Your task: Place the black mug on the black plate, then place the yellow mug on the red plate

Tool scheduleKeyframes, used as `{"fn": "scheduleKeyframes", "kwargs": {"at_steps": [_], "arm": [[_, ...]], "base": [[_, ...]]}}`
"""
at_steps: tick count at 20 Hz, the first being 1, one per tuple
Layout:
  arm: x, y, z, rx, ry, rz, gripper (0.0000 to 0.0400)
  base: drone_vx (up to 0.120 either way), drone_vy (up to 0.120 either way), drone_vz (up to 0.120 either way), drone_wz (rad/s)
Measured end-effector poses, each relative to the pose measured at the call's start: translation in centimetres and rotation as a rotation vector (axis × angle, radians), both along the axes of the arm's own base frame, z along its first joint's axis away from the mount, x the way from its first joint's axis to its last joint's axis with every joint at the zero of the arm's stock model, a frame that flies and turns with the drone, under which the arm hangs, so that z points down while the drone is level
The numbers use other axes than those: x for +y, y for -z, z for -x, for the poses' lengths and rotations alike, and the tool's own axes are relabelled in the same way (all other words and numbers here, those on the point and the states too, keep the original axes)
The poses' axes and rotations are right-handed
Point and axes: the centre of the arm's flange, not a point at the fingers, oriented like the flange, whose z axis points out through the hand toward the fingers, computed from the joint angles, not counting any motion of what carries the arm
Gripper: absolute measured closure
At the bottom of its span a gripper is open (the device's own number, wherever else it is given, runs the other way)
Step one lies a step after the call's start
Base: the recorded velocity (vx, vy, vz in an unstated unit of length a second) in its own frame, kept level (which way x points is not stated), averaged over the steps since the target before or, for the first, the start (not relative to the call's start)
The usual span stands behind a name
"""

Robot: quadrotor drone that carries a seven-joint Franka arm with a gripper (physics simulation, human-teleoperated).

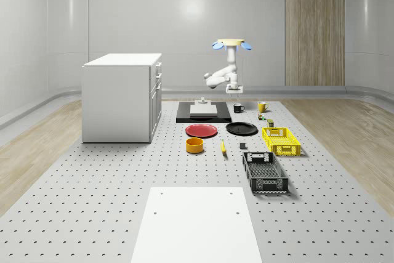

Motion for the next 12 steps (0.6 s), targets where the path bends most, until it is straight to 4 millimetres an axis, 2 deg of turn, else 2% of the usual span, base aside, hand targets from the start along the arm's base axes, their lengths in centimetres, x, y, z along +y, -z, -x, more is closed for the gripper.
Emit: {"fn": "scheduleKeyframes", "kwargs": {"at_steps": [8, 12], "arm": [[-0.05, 0.0, 0.0, 0.0, 0.0, 0.005, 0.0], [-0.05, 0.0, 0.0, 0.0, 0.0, 0.006, 0.0]], "base": [[0.0, 0.0, -0.12, 0.0], [0.0, 0.0, -0.05, 0.0]]}}
